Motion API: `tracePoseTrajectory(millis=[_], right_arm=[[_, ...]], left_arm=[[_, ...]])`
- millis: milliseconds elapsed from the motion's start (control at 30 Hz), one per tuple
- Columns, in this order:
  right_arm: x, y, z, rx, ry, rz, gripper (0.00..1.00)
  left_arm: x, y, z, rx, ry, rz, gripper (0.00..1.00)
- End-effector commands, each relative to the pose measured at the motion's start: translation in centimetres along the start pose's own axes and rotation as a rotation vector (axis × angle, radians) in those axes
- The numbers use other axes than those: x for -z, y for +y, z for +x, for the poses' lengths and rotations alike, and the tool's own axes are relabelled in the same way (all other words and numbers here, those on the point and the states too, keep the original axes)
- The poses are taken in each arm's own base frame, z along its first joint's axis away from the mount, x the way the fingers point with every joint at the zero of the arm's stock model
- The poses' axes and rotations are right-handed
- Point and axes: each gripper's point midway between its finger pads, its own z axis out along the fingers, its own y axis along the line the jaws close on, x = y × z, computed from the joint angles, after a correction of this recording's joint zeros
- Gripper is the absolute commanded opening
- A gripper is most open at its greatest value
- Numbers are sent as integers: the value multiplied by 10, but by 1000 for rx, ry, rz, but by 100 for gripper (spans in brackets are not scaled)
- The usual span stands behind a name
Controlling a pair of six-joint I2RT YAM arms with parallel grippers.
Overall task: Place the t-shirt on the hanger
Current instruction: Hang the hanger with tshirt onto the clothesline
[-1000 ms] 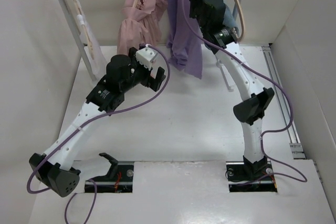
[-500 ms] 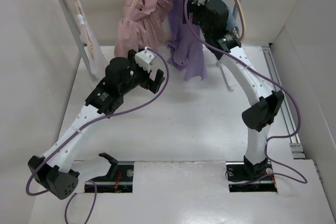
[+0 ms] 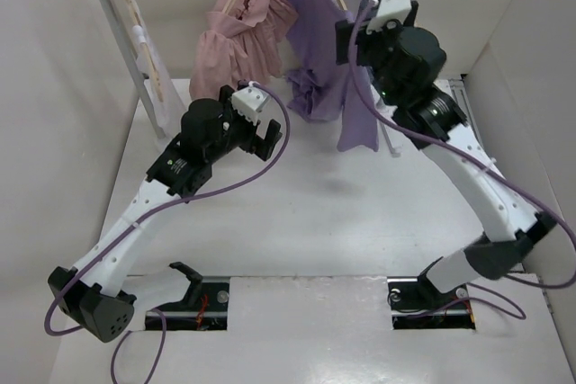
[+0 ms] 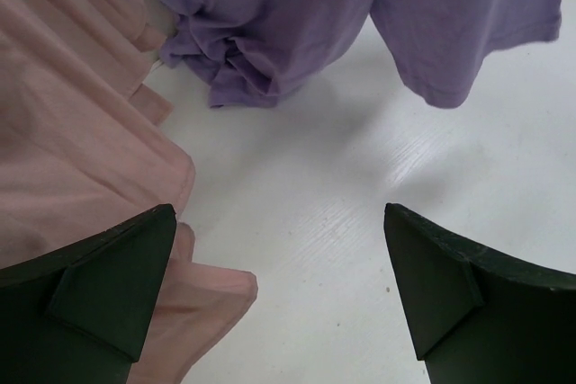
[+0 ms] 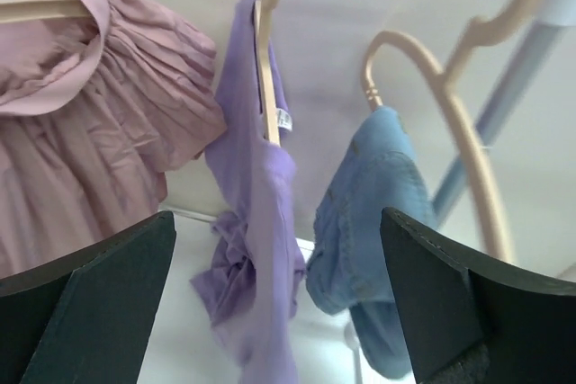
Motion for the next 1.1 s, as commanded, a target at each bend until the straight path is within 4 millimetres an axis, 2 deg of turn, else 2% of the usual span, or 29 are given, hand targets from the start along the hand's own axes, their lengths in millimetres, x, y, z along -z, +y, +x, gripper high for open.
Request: tracePoseTrajectory(millis=[0, 33, 100, 133, 167, 200, 233, 267, 300, 333, 367, 400, 433, 467, 500, 567, 633, 767, 800, 833, 900, 933, 1000, 1067], right_arm=[[39, -26, -12, 31, -19, 40, 100], [64, -41, -28, -10, -59, 49, 100], [86, -65, -17, -39, -53, 103, 100], [93, -68, 18, -31, 9, 120, 100], [121, -87, 13, -109, -26, 162, 100], [134, -103, 28, -138, -9, 236, 100], [144, -111, 71, -138, 61, 296, 100], [173, -129, 68, -246, 5, 353, 100], [186, -138, 81, -278, 5, 404, 100], [202, -153, 100, -303, 18, 497, 100], [213, -156, 135, -313, 63, 548, 100], [233, -164, 138, -427, 8, 590, 100], [245, -174, 154, -438, 17, 667, 100], [249, -174, 178, -431, 41, 695, 100], [255, -176, 183, -442, 34, 707, 100], [257, -179, 200, -422, 64, 741, 100], [253, -175, 227, -373, 161, 772, 100], [245, -171, 264, -366, 292, 851, 100], [239, -170, 269, -384, 314, 875, 100], [241, -171, 267, -374, 328, 877, 100], [238, -167, 280, -368, 385, 910, 100], [234, -167, 276, -365, 389, 910, 100], [231, -165, 285, -325, 448, 920, 100], [226, -164, 279, -334, 453, 927, 100]], left_arm=[[1, 6, -2, 6, -27, -36, 100], [3, 7, -1, 33, -28, -51, 100], [7, 9, 9, 74, -23, -80, 100], [9, 10, 13, 103, -25, -95, 100], [8, 8, 31, 182, -2, -113, 100], [16, 23, 29, 246, -47, -218, 100], [21, 31, 36, 331, -61, -293, 100], [25, 37, 43, 400, -73, -352, 100], [29, 39, 56, 465, -89, -387, 100], [31, 40, 62, 478, -95, -402, 100], [32, 39, 68, 478, -96, -402, 100], [32, 36, 85, 476, -66, -405, 100], [32, 38, 89, 471, -65, -386, 100], [31, 40, 97, 472, -55, -396, 100], [30, 38, 106, 472, -35, -397, 100], [31, 49, 132, 439, -5, -479, 100], [34, 63, 158, 421, 4, -584, 100], [40, 75, 186, 401, 15, -670, 100], [40, 73, 187, 442, 1, -672, 100], [42, 77, 188, 444, 0, -693, 100], [43, 78, 190, 504, -11, -706, 100], [45, 80, 197, 505, 3, -719, 100], [44, 82, 195, 510, -8, -716, 100], [45, 83, 191, 512, -28, -714, 100]])
